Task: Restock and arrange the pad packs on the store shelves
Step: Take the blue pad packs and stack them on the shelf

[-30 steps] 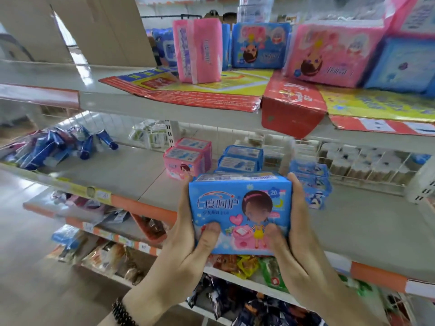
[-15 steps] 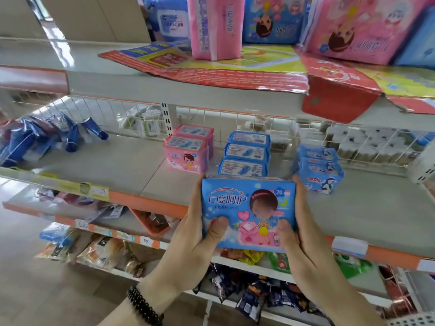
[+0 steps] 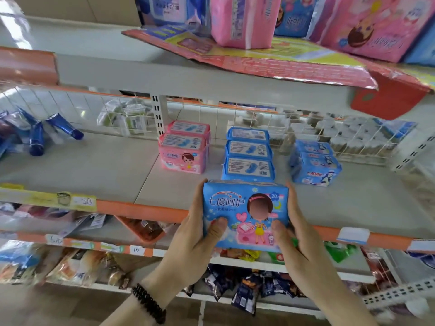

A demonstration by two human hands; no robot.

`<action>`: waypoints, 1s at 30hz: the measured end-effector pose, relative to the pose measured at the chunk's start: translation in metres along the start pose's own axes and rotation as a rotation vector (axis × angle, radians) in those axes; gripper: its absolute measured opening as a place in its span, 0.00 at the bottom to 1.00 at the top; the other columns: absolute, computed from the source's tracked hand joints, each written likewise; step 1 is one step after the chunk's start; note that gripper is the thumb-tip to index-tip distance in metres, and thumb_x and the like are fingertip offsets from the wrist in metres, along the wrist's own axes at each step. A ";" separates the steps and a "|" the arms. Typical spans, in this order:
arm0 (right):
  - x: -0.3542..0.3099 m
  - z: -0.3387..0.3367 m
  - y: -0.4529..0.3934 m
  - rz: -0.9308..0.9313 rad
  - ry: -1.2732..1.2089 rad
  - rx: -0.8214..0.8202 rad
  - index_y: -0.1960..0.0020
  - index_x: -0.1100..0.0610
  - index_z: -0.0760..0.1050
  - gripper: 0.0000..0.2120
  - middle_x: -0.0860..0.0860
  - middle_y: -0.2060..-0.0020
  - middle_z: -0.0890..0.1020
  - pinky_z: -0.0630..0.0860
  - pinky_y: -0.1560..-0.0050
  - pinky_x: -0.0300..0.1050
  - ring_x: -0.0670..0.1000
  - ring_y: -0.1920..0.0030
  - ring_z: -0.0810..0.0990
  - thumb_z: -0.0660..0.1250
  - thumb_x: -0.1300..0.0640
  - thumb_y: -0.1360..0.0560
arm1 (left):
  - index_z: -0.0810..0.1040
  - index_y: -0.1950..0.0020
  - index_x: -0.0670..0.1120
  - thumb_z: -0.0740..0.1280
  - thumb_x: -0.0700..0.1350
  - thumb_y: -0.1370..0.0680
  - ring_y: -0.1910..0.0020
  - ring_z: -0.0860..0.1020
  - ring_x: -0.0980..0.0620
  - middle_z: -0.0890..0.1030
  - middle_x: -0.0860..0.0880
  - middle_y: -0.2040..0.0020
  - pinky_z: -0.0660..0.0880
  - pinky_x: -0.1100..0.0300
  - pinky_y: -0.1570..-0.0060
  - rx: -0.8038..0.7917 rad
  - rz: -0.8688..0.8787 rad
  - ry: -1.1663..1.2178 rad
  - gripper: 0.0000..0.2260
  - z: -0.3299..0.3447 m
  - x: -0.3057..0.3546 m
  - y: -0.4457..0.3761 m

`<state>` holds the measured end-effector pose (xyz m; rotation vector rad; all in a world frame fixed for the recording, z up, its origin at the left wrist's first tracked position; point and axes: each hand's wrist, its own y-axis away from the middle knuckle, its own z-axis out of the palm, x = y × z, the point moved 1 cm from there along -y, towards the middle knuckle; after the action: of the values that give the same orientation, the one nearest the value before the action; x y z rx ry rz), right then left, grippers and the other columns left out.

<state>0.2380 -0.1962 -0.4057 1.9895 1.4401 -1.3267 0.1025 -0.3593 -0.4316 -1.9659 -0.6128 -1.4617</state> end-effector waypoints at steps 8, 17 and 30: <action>0.011 0.007 0.001 0.029 0.015 0.030 0.23 0.30 0.48 0.31 0.29 0.57 0.77 0.69 0.61 0.28 0.41 0.62 0.75 0.57 0.46 0.20 | 0.53 0.20 0.51 0.61 0.47 0.18 0.35 0.79 0.47 0.78 0.54 0.34 0.78 0.40 0.39 -0.034 0.001 0.050 0.29 0.004 -0.019 -0.008; 0.047 -0.014 -0.019 0.046 0.123 -0.004 0.28 0.23 0.38 0.32 0.33 0.42 0.77 0.72 0.56 0.24 0.29 0.50 0.77 0.54 0.32 0.24 | 0.53 0.20 0.52 0.61 0.44 0.18 0.35 0.79 0.49 0.78 0.55 0.33 0.79 0.50 0.40 -0.040 -0.011 0.014 0.28 0.021 -0.027 -0.030; 0.100 -0.020 -0.056 0.042 -0.030 -0.123 0.21 0.40 0.45 0.36 0.38 0.36 0.75 0.79 0.47 0.33 0.37 0.40 0.78 0.62 0.45 0.21 | 0.54 0.19 0.55 0.66 0.49 0.19 0.37 0.80 0.47 0.80 0.52 0.34 0.80 0.41 0.44 0.007 -0.123 -0.122 0.32 0.032 -0.046 -0.059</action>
<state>0.2029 -0.1035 -0.4661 1.9027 1.4226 -1.2143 0.0709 -0.2950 -0.4704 -2.0550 -0.8040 -1.4170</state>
